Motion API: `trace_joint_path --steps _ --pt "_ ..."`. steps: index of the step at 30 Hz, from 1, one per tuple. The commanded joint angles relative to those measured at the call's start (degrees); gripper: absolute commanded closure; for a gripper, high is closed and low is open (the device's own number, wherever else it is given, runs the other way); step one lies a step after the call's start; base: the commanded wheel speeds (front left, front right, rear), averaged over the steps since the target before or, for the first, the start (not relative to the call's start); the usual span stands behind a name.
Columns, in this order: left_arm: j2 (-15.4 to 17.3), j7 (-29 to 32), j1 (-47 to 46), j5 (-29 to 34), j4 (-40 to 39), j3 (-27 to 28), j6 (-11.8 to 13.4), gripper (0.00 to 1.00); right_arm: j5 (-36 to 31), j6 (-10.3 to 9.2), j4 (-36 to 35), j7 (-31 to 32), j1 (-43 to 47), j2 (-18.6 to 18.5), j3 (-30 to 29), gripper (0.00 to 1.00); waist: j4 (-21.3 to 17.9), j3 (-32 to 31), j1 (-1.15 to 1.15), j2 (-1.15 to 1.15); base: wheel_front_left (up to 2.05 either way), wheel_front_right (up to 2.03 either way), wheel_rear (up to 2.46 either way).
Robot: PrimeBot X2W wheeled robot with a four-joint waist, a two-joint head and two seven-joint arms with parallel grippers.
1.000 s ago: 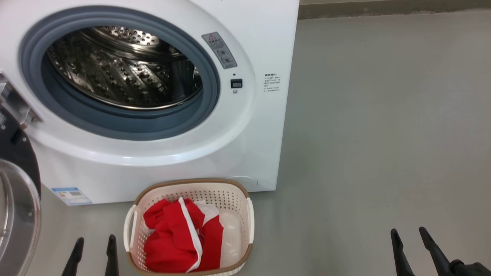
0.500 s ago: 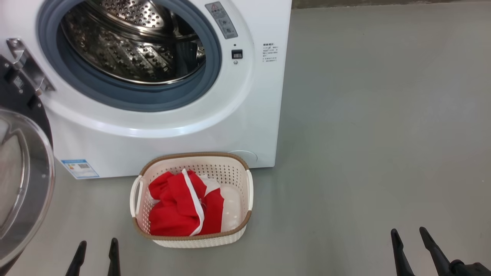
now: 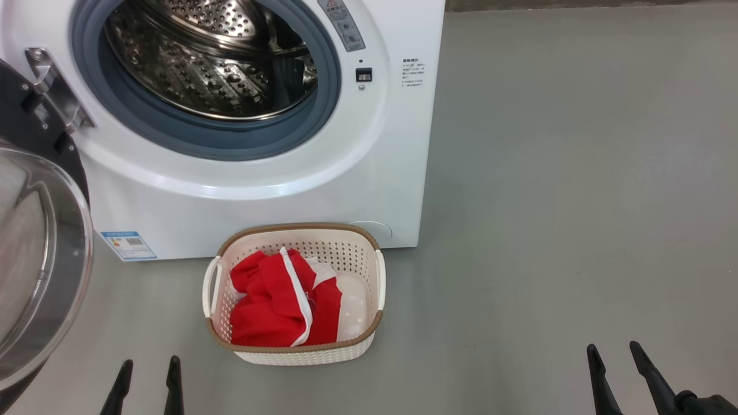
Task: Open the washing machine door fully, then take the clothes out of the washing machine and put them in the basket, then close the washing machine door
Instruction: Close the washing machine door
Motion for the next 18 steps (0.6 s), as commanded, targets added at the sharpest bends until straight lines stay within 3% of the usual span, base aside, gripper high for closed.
trace_joint_path --steps 1,10,18 --pt "0.82 -0.29 -1.45 -0.57 -1.55 1.36 0.25 0.0 -0.34 0.35 -1.22 -0.37 -1.61 -0.96 1.26 0.0 0.32 -0.01 0.0 0.0 0.0 0.0 0.0" --pt "0.82 -0.29 -1.67 -1.5 -1.06 0.06 0.94 0.0 -0.91 0.35 -0.87 -0.37 -1.91 -1.09 2.21 0.0 3.07 -0.19 0.0 0.0 0.0 0.0 0.0" --pt "0.82 -0.29 -1.36 -3.45 -1.11 -1.32 2.64 0.0 -0.77 0.35 -0.04 -0.37 -2.73 -2.46 4.05 0.0 8.73 -0.69 0.0 0.0 0.0 0.0 0.0"
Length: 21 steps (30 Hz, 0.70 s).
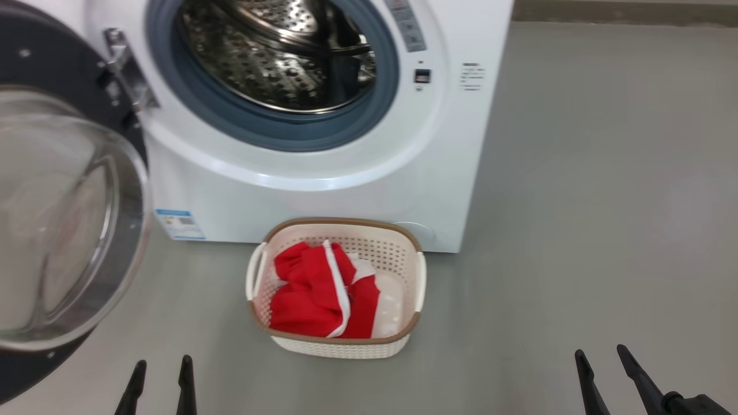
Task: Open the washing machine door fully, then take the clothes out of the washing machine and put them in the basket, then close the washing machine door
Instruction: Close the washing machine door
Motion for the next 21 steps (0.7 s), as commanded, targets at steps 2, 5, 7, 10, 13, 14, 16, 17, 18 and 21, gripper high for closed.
trace_joint_path --steps 2,5,7,10,13,14,16,17,18,21 --pt "0.8 -0.29 -1.09 -1.03 -1.33 1.27 0.88 0.0 -0.61 0.35 -0.87 -0.37 -2.66 -1.73 1.91 0.0 4.2 -0.47 0.0 0.0 0.0 0.0 0.0" --pt "0.8 -0.29 -0.82 -2.01 -1.29 0.64 1.62 0.0 -0.51 0.35 -0.54 -0.37 -2.89 -2.36 2.54 0.0 7.1 -0.87 0.0 0.0 0.0 0.0 0.0" --pt "0.8 -0.29 -0.61 -2.34 -1.25 0.06 2.0 0.0 -0.4 0.35 -0.26 -0.37 -3.01 -2.78 3.01 0.0 9.11 -1.13 0.0 0.0 0.0 0.0 0.0" --pt "0.8 -0.29 -0.34 -2.66 -1.1 -0.64 2.7 0.0 -0.21 0.35 0.04 -0.37 -3.25 -3.31 3.8 0.0 12.01 -1.54 0.0 0.0 0.0 0.0 0.0" --pt "0.8 -0.29 -0.13 -2.99 -0.9 -1.25 3.14 0.0 -0.28 0.35 0.24 -0.37 -3.58 -3.87 4.84 0.0 14.66 -1.82 0.0 0.0 0.0 0.0 0.0" --pt "0.8 -0.29 -0.07 -3.14 -0.8 -1.42 3.3 0.0 -0.22 0.35 0.32 -0.37 -3.78 -4.04 5.09 0.0 15.46 -1.91 0.0 0.0 0.0 0.0 0.0" --pt "0.8 -0.29 0.12 -3.42 -0.69 -1.73 3.6 0.0 -0.05 0.35 0.45 -0.37 -4.13 -4.25 5.34 0.0 16.96 -2.15 0.0 0.0 0.0 0.0 0.0" --pt "0.8 -0.29 0.24 -3.43 -0.64 -1.92 3.7 0.0 0.02 0.35 0.5 -0.37 -4.26 -4.3 5.41 0.0 17.7 -2.24 0.0 0.0 0.0 0.0 0.0" --pt "0.8 -0.29 0.38 -3.51 -0.62 -2.08 3.87 0.0 0.11 0.35 0.53 -0.37 -4.39 -4.34 5.49 0.0 18.42 -2.33 0.0 0.0 0.0 0.0 0.0" --pt "0.8 -0.29 0.9 -3.88 -0.78 -2.31 4.38 0.0 0.22 0.35 0.7 -0.37 -4.82 -4.43 6.26 0.0 20.11 -2.35 0.0 0.0 0.0 0.0 0.0"
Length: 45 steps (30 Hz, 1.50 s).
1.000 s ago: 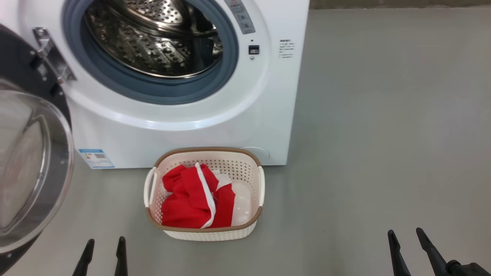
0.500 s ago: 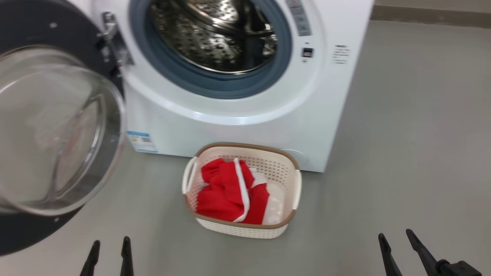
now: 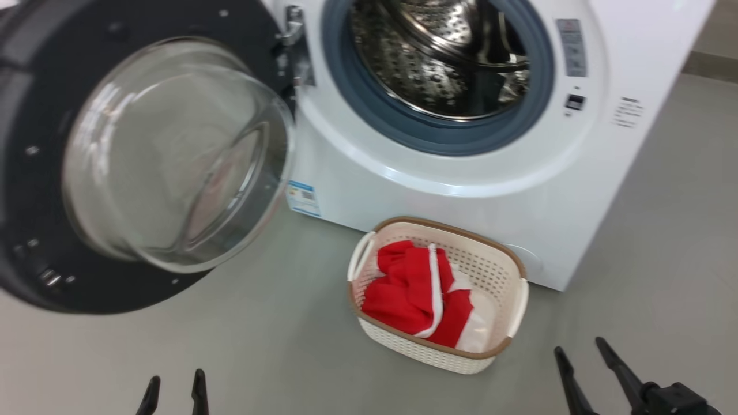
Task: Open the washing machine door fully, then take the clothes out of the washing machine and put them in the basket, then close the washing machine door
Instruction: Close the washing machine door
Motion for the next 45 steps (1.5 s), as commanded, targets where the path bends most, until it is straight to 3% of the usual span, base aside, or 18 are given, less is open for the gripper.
trace_joint_path --steps 1,9,22,23,24,26,32,33,37,41,45 --pt "0.62 -0.29 -0.33 -0.66 -1.39 1.82 0.61 0.0 0.06 0.35 -0.99 -0.37 -2.73 -1.28 2.25 0.0 3.3 -0.3 0.0 0.0 0.0 0.0 0.0" --pt "0.62 -0.29 0.18 -2.77 -3.23 2.04 2.45 0.0 0.59 0.35 0.67 -0.37 -6.77 -2.49 5.91 0.0 4.62 1.46 0.0 0.0 0.0 0.0 0.0" --pt "0.62 -0.29 0.22 -4.12 -4.67 2.29 2.98 0.02 1.28 0.35 1.8 -0.37 -8.63 -2.8 7.67 0.0 4.79 1.89 0.0 0.0 0.0 0.0 0.0" --pt "0.62 -0.29 -0.07 -4.21 -5.02 2.51 2.7 0.53 1.31 0.35 1.79 -0.37 -8.52 -2.77 7.58 0.0 4.78 1.96 0.0 0.0 0.0 0.0 0.0" --pt "0.62 -0.29 -0.45 -4.36 -5.52 2.8 2.49 0.72 1.32 0.35 1.76 -0.37 -8.38 -2.69 7.43 0.0 4.76 2.04 0.0 0.0 0.0 0.0 0.0" --pt "0.62 -0.29 -1.51 -4.6 -7.06 3.8 1.89 1.0 1.25 0.35 1.62 -0.37 -7.97 -2.45 7.0 0.0 4.72 2.22 0.0 0.0 0.0 0.0 0.0" --pt "0.96 -0.29 -8.3 -0.78 -15.42 11.12 -2.58 1.0 0.86 0.35 0.83 -0.37 -6.44 -1.49 5.18 0.0 4.56 2.86 0.0 0.0 0.0 0.0 0.0" --pt "2.36 -0.29 -11.86 0.37 -17.81 13.91 -4.14 1.0 0.62 0.35 0.43 -0.37 -5.84 -1.11 4.59 0.0 4.5 3.09 0.0 0.0 0.0 0.0 0.0" --pt "7.45 -0.29 -20.44 -0.51 -18.1 18.58 -5.9 1.0 0.14 0.35 -0.34 -0.37 -4.8 -0.33 3.15 0.0 4.33 3.69 0.0 0.0 0.0 0.0 0.0" --pt "13.11 -0.29 -30.2 -6.78 -12.99 22.59 -6.42 1.0 -0.43 0.35 -1.11 -0.37 -4.48 0.23 2.26 0.0 3.62 4.82 0.0 0.0 0.0 0.0 0.0" --pt "21.13 -0.29 -38.04 -13.6 -4.34 22.92 -6.48 1.0 -0.83 0.35 -1.32 -0.37 -5.22 0.19 2.15 0.0 2.61 6.32 0.0 0.0 0.0 0.0 0.0"
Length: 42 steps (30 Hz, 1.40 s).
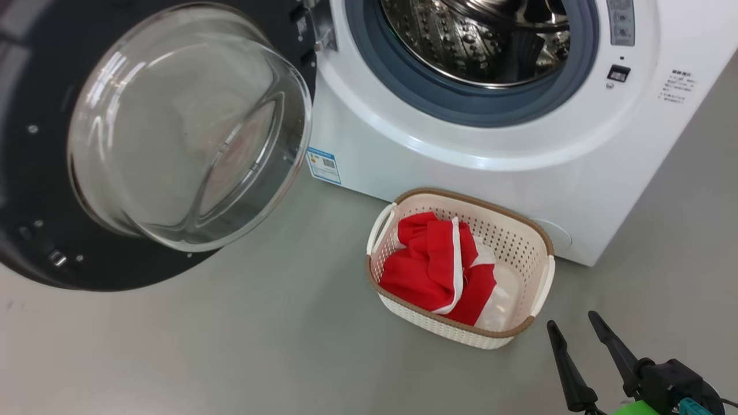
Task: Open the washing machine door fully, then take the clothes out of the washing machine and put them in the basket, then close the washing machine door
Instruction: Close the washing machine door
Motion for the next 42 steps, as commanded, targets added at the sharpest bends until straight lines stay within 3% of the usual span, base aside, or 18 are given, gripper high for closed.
trace_joint_path --steps 1,7,14,21,29,42 --pt "6.59 -0.2 -4.56 -3.86 4.57 1.36 -0.31 1.0 -0.8 0.35 -1.57 -0.37 -1.47 -0.78 1.11 0.0 -1.1 1.52 0.0 0.0 0.0 0.0 0.0" --pt "14.04 6.09 -14.05 -17.35 23.62 -1.31 -0.32 1.0 -1.14 0.35 -1.72 -0.37 -2.36 -1.17 1.1 0.0 -1.93 3.27 0.0 0.0 0.0 0.0 0.0" --pt "17.83 16.49 -20.09 -26.01 39.05 -3.85 -0.32 1.0 -1.33 0.35 -1.87 -0.37 -2.97 -1.53 1.12 0.0 -2.33 4.76 0.0 0.0 0.0 0.0 0.0" --pt "20.2 28.74 -23.12 -33.73 48.87 -5.99 -0.32 1.0 -1.62 0.35 -2.08 -0.37 -3.49 -1.91 1.65 0.0 -2.95 6.33 0.0 0.0 0.0 0.0 0.0" --pt "19.31 36.31 -22.74 -38.46 50.2 -8.34 -0.33 1.0 -1.76 0.35 -2.22 -0.37 -3.86 -2.28 1.37 0.0 -2.83 7.77 0.0 0.0 0.0 0.0 0.0" --pt "18.3 46.08 -16.55 -44.56 39.48 -13.77 -0.33 1.0 -1.78 0.35 -1.67 -0.37 -3.42 -1.63 0.99 0.0 -1.99 5.66 0.0 0.0 0.0 0.0 0.0"
